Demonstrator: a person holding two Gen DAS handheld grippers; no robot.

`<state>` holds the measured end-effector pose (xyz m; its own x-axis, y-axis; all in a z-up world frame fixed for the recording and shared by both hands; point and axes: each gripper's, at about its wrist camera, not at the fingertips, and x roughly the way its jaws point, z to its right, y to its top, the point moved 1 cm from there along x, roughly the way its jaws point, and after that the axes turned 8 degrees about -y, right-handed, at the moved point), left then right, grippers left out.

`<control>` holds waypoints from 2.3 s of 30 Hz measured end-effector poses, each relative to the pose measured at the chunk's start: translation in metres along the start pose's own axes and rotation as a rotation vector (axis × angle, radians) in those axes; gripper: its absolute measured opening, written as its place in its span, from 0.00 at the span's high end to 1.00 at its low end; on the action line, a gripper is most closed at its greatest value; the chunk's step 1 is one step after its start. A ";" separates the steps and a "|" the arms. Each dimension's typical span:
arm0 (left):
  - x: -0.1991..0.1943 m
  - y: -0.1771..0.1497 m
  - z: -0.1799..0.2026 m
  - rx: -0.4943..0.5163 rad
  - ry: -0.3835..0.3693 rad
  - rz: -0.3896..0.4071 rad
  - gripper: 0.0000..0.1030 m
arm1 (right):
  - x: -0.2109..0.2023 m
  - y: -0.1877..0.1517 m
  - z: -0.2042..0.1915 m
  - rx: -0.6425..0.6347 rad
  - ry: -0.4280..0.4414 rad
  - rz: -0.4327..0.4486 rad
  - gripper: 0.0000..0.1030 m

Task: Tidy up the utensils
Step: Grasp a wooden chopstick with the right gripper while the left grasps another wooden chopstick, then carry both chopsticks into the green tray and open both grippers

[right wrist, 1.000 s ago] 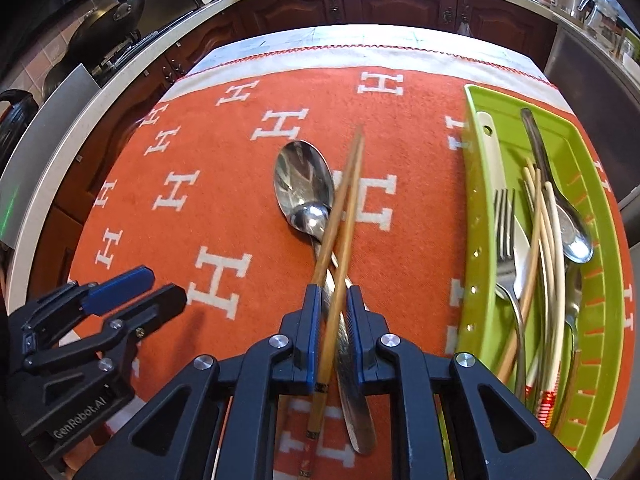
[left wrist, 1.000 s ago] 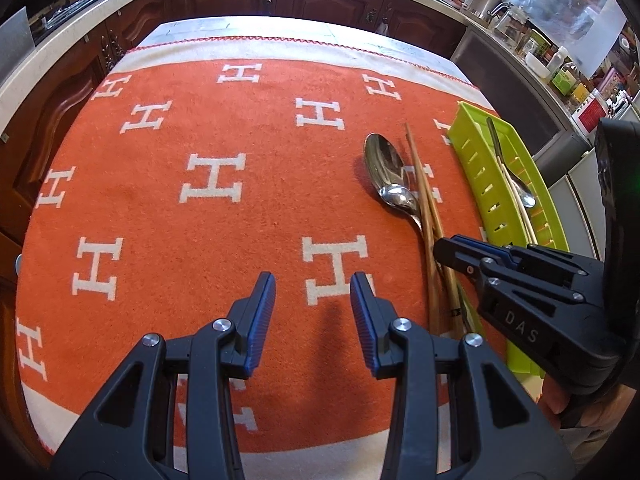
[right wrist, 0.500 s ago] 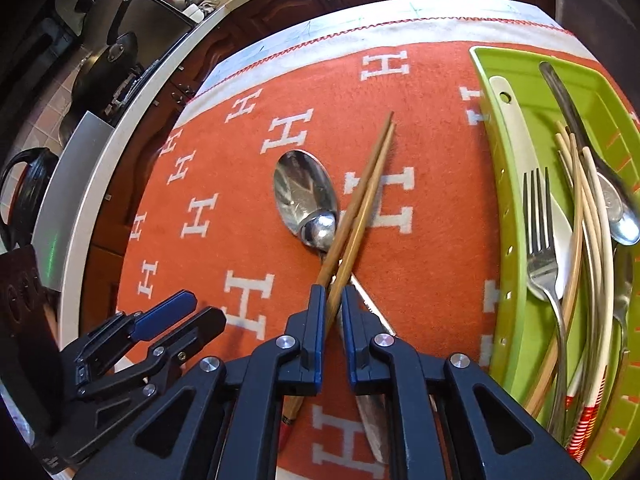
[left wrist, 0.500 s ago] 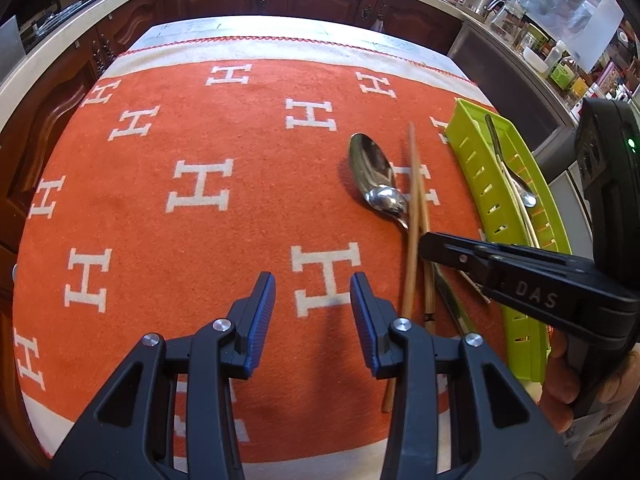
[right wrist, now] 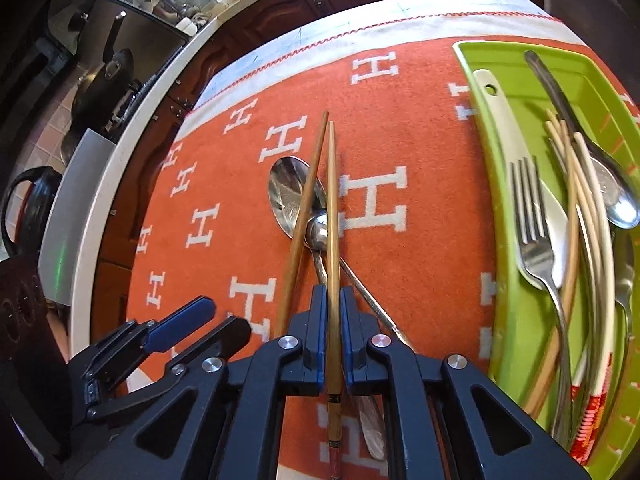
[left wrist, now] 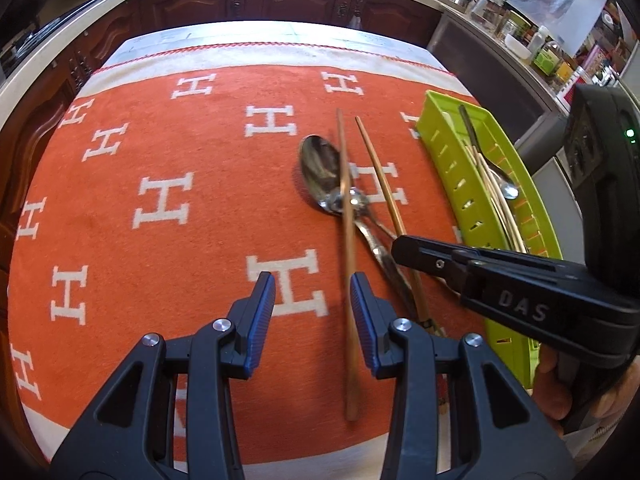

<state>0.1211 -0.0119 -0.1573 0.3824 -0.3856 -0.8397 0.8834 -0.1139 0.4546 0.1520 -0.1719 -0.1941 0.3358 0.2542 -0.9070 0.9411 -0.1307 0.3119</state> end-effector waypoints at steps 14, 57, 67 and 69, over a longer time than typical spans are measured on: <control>0.040 0.005 0.023 0.056 0.072 -0.010 0.86 | -0.037 -0.016 0.027 0.031 0.043 0.050 0.94; 0.020 0.030 0.177 0.143 -0.128 -0.036 0.95 | -0.137 -0.011 0.171 0.124 -0.102 0.156 0.91; -0.006 0.020 0.166 0.184 -0.077 0.009 0.61 | -0.126 -0.014 0.158 0.124 -0.107 0.189 0.68; -0.017 0.019 0.160 0.185 -0.058 0.041 0.60 | -0.125 -0.017 0.155 0.119 -0.111 0.196 0.68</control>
<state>0.0885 -0.1538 -0.0868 0.3957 -0.4451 -0.8033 0.8006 -0.2614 0.5392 0.0879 -0.3502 -0.1295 0.4989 0.1068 -0.8601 0.8450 -0.2807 0.4552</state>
